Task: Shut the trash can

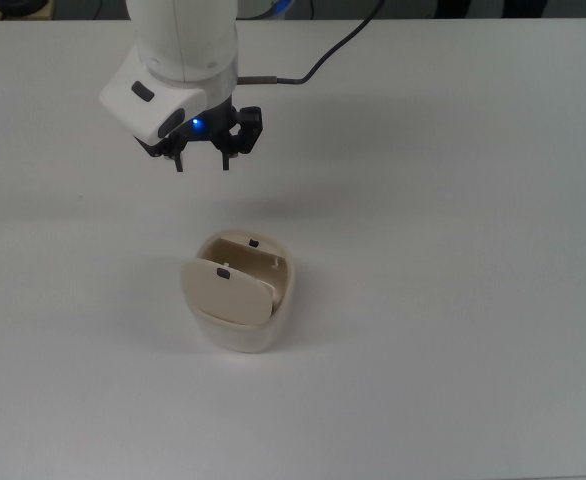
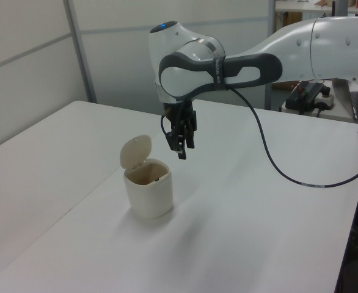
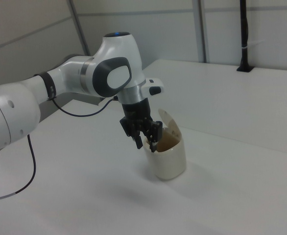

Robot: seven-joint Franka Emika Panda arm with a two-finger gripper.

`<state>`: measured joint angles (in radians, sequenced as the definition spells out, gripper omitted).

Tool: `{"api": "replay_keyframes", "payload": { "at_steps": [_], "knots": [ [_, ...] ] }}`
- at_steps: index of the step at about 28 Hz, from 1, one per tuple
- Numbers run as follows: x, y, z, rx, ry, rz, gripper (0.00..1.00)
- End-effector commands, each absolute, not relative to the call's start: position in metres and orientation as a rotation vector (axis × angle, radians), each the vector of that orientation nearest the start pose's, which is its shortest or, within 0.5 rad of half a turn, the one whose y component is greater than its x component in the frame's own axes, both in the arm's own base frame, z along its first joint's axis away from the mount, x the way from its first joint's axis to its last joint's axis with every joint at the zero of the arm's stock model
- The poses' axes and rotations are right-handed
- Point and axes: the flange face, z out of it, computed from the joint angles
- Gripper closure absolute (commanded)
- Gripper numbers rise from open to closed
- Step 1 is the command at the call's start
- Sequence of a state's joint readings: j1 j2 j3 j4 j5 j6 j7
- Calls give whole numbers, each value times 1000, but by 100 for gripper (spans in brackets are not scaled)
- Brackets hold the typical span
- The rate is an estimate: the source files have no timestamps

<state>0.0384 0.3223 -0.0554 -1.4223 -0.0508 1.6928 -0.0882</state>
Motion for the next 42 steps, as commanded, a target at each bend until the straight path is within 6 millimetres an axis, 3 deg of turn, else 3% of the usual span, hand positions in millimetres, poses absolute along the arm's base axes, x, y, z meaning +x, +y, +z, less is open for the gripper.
{"api": "replay_keyframes", "payload": {
  "at_steps": [1,20,25,36,42],
  "knots": [
    [645,-13,517,-3194,-157,121,100],
    [651,-5,517,-3167,-160,76,100],
    [671,0,535,-3129,-126,-219,100],
    [698,4,562,-3001,-61,-672,100],
    [715,9,553,-2951,-45,-851,100]
  ]
}}
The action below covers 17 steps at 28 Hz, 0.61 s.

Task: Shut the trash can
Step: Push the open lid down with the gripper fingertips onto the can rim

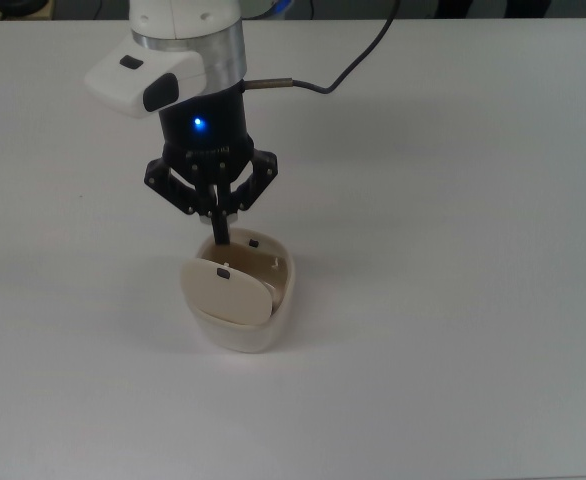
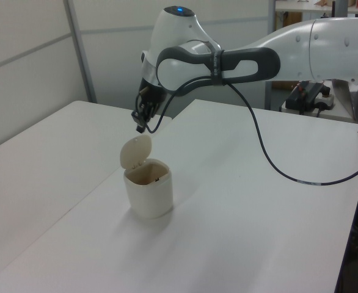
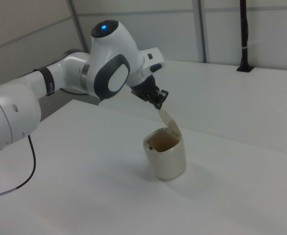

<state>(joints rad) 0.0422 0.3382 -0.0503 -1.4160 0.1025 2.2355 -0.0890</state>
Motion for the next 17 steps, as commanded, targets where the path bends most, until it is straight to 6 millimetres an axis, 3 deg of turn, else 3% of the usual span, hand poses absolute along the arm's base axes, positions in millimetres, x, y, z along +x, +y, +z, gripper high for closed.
{"api": "replay_keyframes", "payload": {
  "at_steps": [1,11,17],
  "knots": [
    [717,9,552,-2946,-37,-867,100],
    [729,8,525,-2952,-20,-887,100],
    [729,8,526,-2954,-24,-885,100]
  ]
}}
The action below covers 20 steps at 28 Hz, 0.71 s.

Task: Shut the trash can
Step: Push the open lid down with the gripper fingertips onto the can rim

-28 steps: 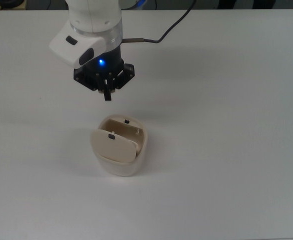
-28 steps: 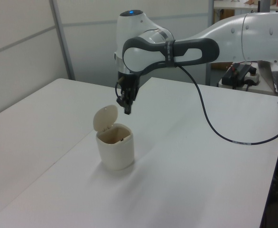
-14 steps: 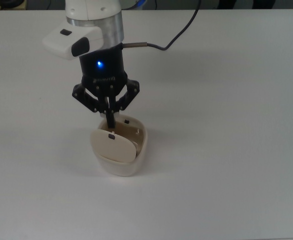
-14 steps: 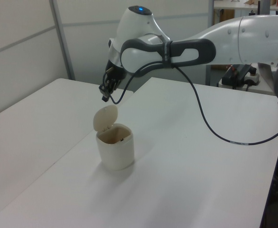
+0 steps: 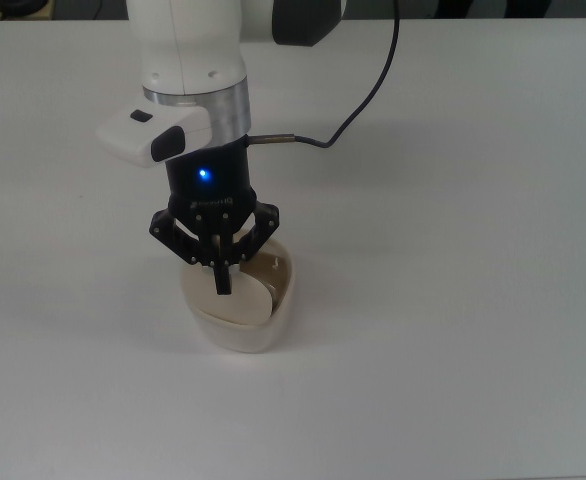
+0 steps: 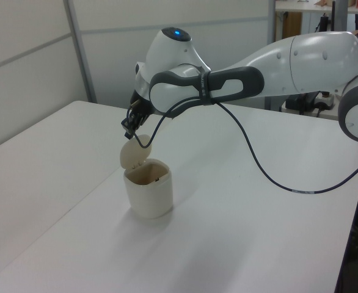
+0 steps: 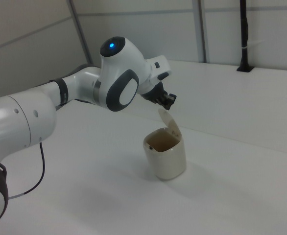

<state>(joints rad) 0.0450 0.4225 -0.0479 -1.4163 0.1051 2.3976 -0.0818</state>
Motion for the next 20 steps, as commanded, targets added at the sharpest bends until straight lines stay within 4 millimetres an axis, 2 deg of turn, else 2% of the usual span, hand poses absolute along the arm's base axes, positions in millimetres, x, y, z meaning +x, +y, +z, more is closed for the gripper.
{"api": "replay_keyframes", "payload": {
  "at_steps": [1,5,20],
  "knots": [
    [729,8,526,-2954,-24,-883,100],
    [724,8,528,-2963,-30,-844,100],
    [706,11,494,-3044,-94,-418,100]
  ]
}}
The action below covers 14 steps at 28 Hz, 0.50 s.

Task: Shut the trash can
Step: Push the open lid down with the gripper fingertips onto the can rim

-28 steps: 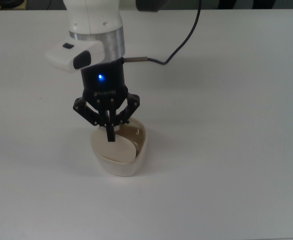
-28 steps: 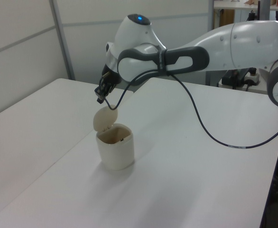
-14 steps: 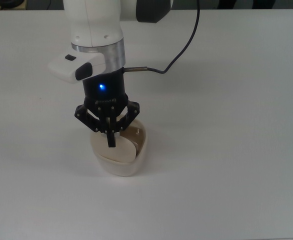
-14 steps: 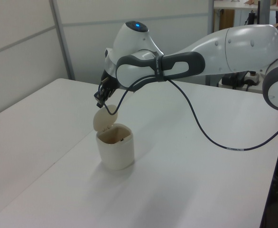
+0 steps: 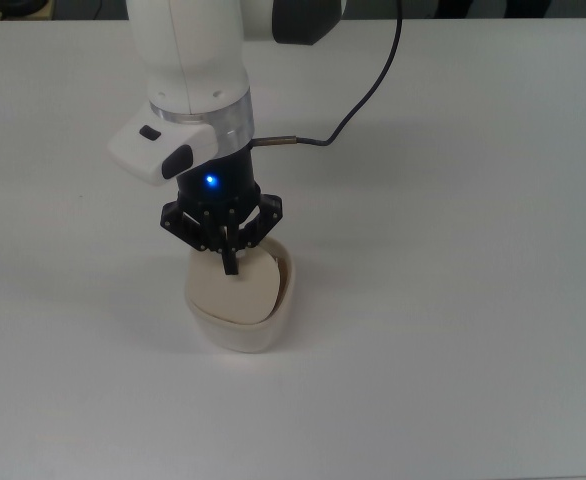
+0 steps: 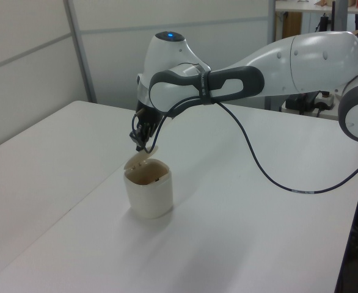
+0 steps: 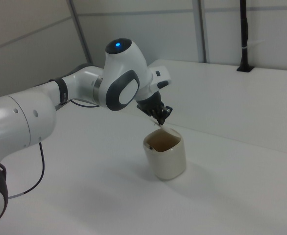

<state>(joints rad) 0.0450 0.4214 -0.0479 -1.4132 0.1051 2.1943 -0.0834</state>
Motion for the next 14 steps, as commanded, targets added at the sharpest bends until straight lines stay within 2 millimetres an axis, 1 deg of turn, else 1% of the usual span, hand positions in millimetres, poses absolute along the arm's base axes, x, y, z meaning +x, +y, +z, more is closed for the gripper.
{"api": "replay_keyframes", "payload": {
  "at_steps": [1,4,5,7,14],
  "knots": [
    [705,11,492,-3048,-101,-395,100],
    [701,13,480,-3067,-115,-329,100],
    [699,18,473,-3079,-136,-303,100],
    [697,21,466,-3089,-144,-282,100],
    [697,24,454,-3095,-151,-251,100]
  ]
}}
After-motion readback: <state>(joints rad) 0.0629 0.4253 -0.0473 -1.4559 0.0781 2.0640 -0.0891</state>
